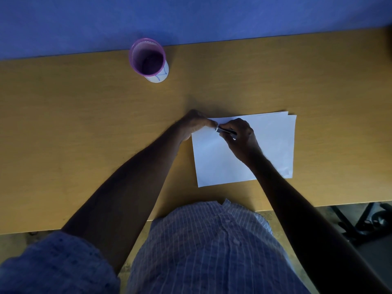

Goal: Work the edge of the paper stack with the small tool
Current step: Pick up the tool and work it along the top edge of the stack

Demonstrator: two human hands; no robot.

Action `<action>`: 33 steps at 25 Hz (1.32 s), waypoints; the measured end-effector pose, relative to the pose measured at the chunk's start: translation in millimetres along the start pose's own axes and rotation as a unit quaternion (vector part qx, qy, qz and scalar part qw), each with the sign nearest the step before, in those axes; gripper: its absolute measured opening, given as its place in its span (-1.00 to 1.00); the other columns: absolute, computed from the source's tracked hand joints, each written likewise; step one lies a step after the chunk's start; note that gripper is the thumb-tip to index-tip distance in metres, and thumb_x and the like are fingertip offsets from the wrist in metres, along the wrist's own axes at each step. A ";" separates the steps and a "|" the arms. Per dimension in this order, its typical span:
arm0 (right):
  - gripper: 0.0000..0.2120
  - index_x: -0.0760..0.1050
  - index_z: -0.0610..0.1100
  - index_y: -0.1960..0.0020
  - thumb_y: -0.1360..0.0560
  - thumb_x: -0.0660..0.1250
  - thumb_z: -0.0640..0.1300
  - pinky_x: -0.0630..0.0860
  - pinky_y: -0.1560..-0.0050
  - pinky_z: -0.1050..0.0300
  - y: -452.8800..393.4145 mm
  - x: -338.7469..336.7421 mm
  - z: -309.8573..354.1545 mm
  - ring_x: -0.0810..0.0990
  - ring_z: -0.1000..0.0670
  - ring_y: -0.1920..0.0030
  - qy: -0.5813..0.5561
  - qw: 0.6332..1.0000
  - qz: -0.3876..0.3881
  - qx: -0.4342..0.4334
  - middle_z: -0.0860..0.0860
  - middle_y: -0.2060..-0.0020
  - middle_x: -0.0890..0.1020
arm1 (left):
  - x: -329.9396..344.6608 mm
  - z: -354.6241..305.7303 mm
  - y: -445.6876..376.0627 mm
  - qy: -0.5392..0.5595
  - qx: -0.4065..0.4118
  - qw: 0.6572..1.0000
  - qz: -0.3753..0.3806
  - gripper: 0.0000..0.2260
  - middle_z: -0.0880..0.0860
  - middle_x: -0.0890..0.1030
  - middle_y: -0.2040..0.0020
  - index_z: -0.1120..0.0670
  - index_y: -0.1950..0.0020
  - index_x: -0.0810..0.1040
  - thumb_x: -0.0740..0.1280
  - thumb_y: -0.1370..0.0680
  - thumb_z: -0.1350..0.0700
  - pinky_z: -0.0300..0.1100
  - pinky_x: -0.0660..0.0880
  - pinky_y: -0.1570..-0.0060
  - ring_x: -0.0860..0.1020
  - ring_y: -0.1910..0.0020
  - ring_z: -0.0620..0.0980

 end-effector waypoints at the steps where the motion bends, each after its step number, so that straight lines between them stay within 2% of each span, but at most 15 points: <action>1: -0.87 0.66 -0.22 -0.07 -0.52 0.50 -0.26 0.60 -0.03 0.13 0.1 0.5 0.6 0.62 -0.09 -0.03 0.009 1.000 0.006 -0.011 -0.11 0.02 0.68 | 0.2 -0.9 1.0 0.002 0.001 1.000 0.001 -0.60 0.09 0.68 -0.26 0.23 -0.19 0.70 0.61 -0.38 0.19 -0.06 0.48 -0.24 0.56 -0.25 0.11; 3: -0.86 0.64 -0.24 -0.06 -0.52 0.51 -0.27 0.48 -0.01 0.39 0.7 1.6 1.6 0.60 -0.08 -0.04 0.026 0.999 0.012 -0.019 -0.13 0.02 0.67 | 0.7 -2.1 3.3 0.007 0.008 1.000 0.003 -0.60 0.09 0.70 -0.24 0.24 -0.19 0.70 0.60 -0.37 0.23 -0.05 0.49 -0.26 0.58 -0.24 0.10; 5: -0.86 0.62 -0.24 -0.04 -0.51 0.52 -0.27 0.40 0.00 0.47 1.4 1.2 0.9 0.58 -0.08 -0.03 0.031 0.999 0.011 -0.027 -0.13 0.03 0.66 | 0.9 -3.4 5.4 0.012 0.016 1.000 0.003 -0.60 0.10 0.71 -0.22 0.24 -0.19 0.70 0.59 -0.36 0.26 -0.09 0.51 -0.17 0.59 -0.21 0.09; 8: -0.87 0.65 -0.21 -0.07 -0.53 0.50 -0.26 0.58 -0.05 0.17 2.9 0.1 0.4 0.58 -0.09 -0.06 0.026 0.999 0.006 -0.041 -0.11 0.01 0.67 | 0.7 -3.2 6.0 0.011 0.011 1.000 0.001 -0.61 0.14 0.71 -0.21 0.25 -0.19 0.69 0.59 -0.38 0.24 0.01 0.54 -0.26 0.62 -0.23 0.13; 10: -0.86 0.67 -0.22 -0.09 -0.54 0.49 -0.25 0.59 -0.10 0.13 7.6 4.5 1.8 0.57 -0.08 -0.09 0.042 0.996 0.010 -0.075 -0.10 -0.01 0.69 | 1.2 -2.9 6.7 0.006 -0.001 1.000 -0.007 -0.59 0.18 0.69 -0.23 0.26 -0.22 0.66 0.60 -0.41 0.18 0.08 0.52 -0.31 0.61 -0.23 0.16; 13: -0.85 0.66 -0.25 -0.09 -0.53 0.51 -0.25 0.65 -0.09 0.05 20.4 17.9 7.8 0.58 -0.10 -0.11 0.065 0.993 0.014 -0.093 -0.13 -0.03 0.69 | 1.4 -1.5 6.6 0.005 -0.004 1.000 -0.017 -0.54 0.10 0.68 -0.24 0.21 -0.26 0.64 0.61 -0.42 0.09 0.04 0.52 -0.28 0.60 -0.20 0.12; 15: -0.83 0.65 -0.24 -0.12 -0.54 0.50 -0.26 0.65 -0.09 0.07 25.3 19.3 5.4 0.57 -0.09 -0.12 0.057 0.995 0.012 -0.082 -0.12 -0.05 0.68 | 0.4 -1.4 5.8 0.006 -0.001 1.000 -0.013 -0.56 0.04 0.68 -0.20 0.18 -0.24 0.65 0.61 -0.42 0.07 -0.07 0.54 -0.14 0.60 -0.13 0.06; 18: -0.80 0.62 -0.18 -0.18 -0.56 0.46 -0.26 0.62 -0.11 0.18 30.2 9.2 -5.0 0.54 -0.02 -0.17 -0.001 0.999 -0.011 -0.045 -0.08 -0.09 0.64 | -0.2 -2.1 7.3 0.004 0.015 1.000 0.005 -0.73 -0.10 0.68 -0.03 0.07 -0.09 0.68 0.60 -0.44 0.08 -0.26 0.45 0.13 0.57 0.05 -0.15; 21: -0.77 0.60 -0.23 -0.25 -0.60 0.41 -0.29 0.66 -0.17 0.13 16.4 -10.6 -18.9 0.60 -0.20 -0.21 -0.059 0.994 -0.090 0.022 -0.13 -0.15 0.58 | -3.4 -0.6 8.1 0.027 0.026 0.999 0.030 -0.69 -0.04 0.70 -0.17 0.13 -0.19 0.70 0.58 -0.47 0.14 -0.25 0.43 -0.03 0.61 -0.06 -0.13; 23: -0.80 0.59 -0.23 -0.24 -0.62 0.38 -0.26 0.66 -0.20 0.08 -2.1 -29.0 -28.2 0.59 -0.24 -0.21 -0.058 0.987 -0.140 0.047 -0.16 -0.16 0.54 | -4.6 -0.8 8.7 0.004 0.026 0.999 0.045 -0.72 -0.05 0.62 -0.22 0.16 -0.12 0.64 0.57 -0.47 0.13 -0.20 0.38 -0.11 0.55 -0.13 -0.03; 25: -0.82 0.60 -0.21 -0.21 -0.62 0.37 -0.23 0.62 -0.20 -0.05 -25.5 -48.0 -36.2 0.56 -0.24 -0.19 -0.002 0.983 -0.174 0.057 -0.17 -0.15 0.53 | -5.2 -2.5 10.2 -0.014 0.029 0.998 0.059 -0.71 -0.05 0.51 -0.19 0.15 -0.12 0.58 0.56 -0.48 0.13 -0.11 0.34 -0.17 0.46 -0.16 -0.03; 26: -0.83 0.61 -0.18 -0.19 -0.61 0.36 -0.22 0.57 -0.18 -0.09 -37.2 -55.2 -39.3 0.55 -0.23 -0.16 0.042 0.981 -0.183 0.057 -0.17 -0.12 0.55 | -5.5 -3.5 10.7 -0.007 0.034 0.997 0.063 -0.66 -0.05 0.55 -0.23 0.19 -0.23 0.63 0.55 -0.48 0.15 -0.10 0.37 -0.24 0.50 -0.21 -0.01; 28: -0.82 0.61 -0.10 -0.18 -0.61 0.33 -0.14 0.49 -0.19 -0.08 -56.9 -64.7 -41.7 0.53 -0.21 -0.14 0.106 0.976 -0.179 0.069 -0.12 -0.11 0.58 | -5.8 -4.4 13.9 0.003 0.046 0.997 0.066 -0.55 0.00 0.62 -0.33 0.20 -0.35 0.62 0.55 -0.47 0.18 -0.09 0.39 -0.37 0.55 -0.33 0.02; 30: -0.82 0.60 0.00 -0.20 -0.63 0.30 -0.05 0.44 -0.24 -0.07 -70.9 -69.2 -41.8 0.52 -0.17 -0.17 0.159 0.970 -0.161 0.093 -0.06 -0.15 0.58 | -5.9 -5.2 17.3 0.001 0.047 0.997 0.067 -0.51 0.00 0.63 -0.31 0.22 -0.36 0.61 0.55 -0.45 0.17 -0.10 0.40 -0.37 0.56 -0.31 0.02; 33: -0.81 0.58 0.03 -0.21 -0.63 0.30 -0.08 0.42 -0.30 -0.10 -80.4 -70.6 -45.7 0.52 -0.16 -0.20 0.197 0.966 -0.141 0.091 -0.04 -0.17 0.57 | -5.5 -3.4 17.5 -0.010 0.038 0.998 0.059 -0.63 0.11 0.66 -0.32 0.24 -0.30 0.64 0.51 -0.50 0.23 -0.14 0.42 -0.36 0.59 -0.31 0.01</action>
Point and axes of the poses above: each hand's wrist, its own y-axis away from the middle knuckle, its own x-axis out of the palm, z = x × y, the point moved 2 cm from there along -y, towards the middle knuckle
